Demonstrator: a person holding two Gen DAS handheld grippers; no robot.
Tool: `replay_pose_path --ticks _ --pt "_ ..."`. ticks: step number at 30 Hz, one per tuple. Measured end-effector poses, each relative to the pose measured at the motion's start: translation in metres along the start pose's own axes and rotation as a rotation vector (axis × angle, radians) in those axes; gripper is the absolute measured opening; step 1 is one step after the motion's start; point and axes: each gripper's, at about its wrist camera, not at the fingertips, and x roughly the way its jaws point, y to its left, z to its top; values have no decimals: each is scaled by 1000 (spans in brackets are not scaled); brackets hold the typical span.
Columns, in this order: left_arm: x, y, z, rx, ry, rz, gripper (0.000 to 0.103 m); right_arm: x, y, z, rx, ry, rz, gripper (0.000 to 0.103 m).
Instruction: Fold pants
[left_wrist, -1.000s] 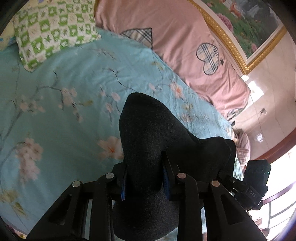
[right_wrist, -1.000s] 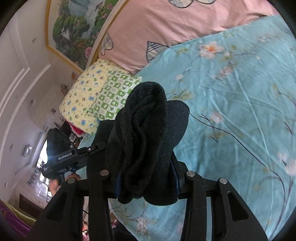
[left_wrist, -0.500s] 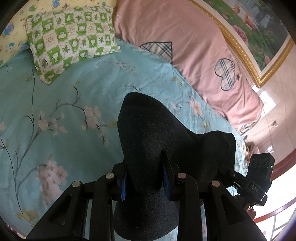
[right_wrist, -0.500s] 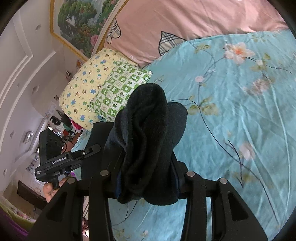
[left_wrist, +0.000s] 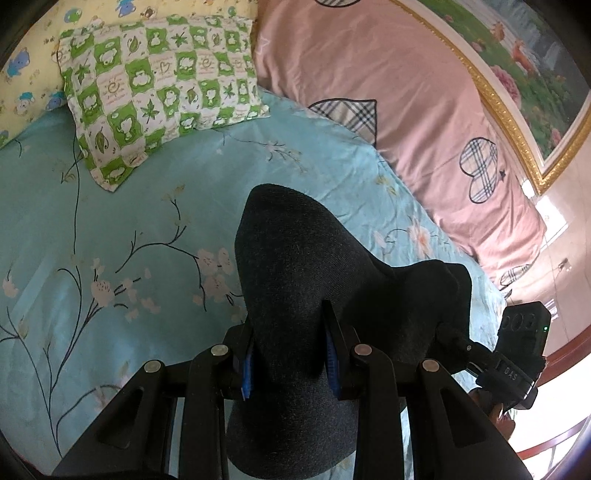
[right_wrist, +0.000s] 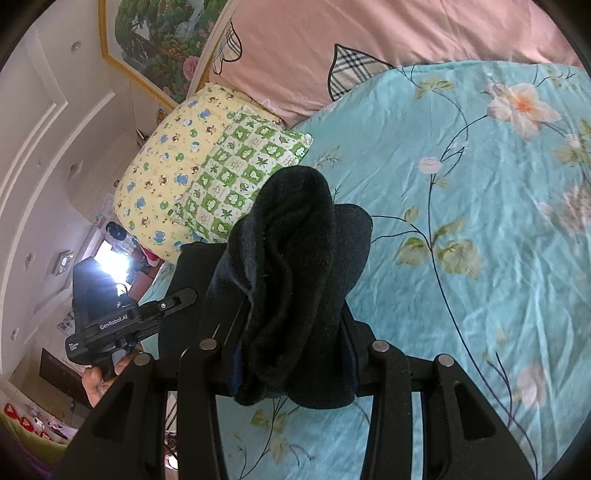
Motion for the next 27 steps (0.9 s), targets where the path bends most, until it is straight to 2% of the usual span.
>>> replay_pose_path --ticks 10,14,17,23,25,27 --pt "27 17 -2 -13 34 19 30 24 -20 1 11 43 -20 44" --pt "37 24 -4 -22 48 13 35 27 -30 0 5 55 -55 51" --pt "41 28 -7 -23 56 9 41 27 -41 -1 11 54 -94 56" --pt "30 24 -12 5 23 62 56 18 -51 -4 19 41 -104 62" --pt "25 23 -15 17 19 86 67 12 -49 -5 7 29 -129 63" --pt "19 23 -18 27 15 94 69 7 -47 -5 1 17 -145 65"
